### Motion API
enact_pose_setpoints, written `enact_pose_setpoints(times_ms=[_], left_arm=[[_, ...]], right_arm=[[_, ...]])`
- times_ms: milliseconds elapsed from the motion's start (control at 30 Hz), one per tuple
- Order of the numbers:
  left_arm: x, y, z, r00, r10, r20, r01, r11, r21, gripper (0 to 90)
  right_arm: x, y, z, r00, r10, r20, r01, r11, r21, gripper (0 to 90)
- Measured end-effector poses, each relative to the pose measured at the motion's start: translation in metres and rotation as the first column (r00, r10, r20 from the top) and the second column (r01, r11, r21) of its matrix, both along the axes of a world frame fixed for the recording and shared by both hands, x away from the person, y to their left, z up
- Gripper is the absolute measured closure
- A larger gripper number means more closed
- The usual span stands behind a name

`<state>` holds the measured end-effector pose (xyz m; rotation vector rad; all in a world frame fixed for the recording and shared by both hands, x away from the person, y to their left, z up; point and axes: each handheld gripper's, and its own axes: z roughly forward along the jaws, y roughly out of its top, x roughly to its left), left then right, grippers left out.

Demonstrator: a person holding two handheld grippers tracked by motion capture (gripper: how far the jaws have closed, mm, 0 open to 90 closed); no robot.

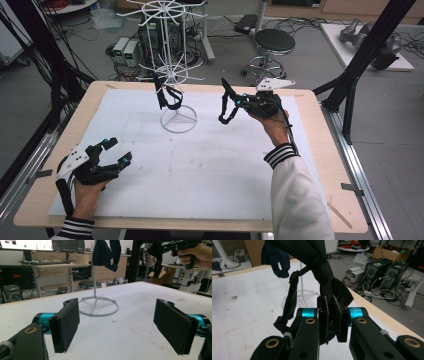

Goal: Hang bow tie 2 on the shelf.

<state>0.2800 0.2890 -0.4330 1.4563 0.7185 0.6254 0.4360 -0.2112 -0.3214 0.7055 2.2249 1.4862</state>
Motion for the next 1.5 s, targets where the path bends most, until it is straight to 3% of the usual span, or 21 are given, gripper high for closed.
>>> enact_pose_setpoints(times_ms=[567,967,1500], left_arm=[[0.000,0.002,0.000,1.0000,-0.003,0.001,0.003,1.0000,-0.002,21.4],[0.000,0.004,0.002,1.0000,-0.002,0.008,0.002,0.9999,-0.012,21.4],[-0.001,0.003,0.003,0.9999,-0.005,0.010,0.005,0.9998,-0.020,21.4]], right_arm=[[0.005,0.019,0.013,0.9986,-0.045,0.027,0.042,0.996,0.084,84.5],[0.008,0.038,0.023,0.9958,-0.061,0.069,0.055,0.995,0.089,84.6],[0.014,0.054,0.025,0.9914,-0.104,0.079,0.095,0.990,0.105,84.6]])
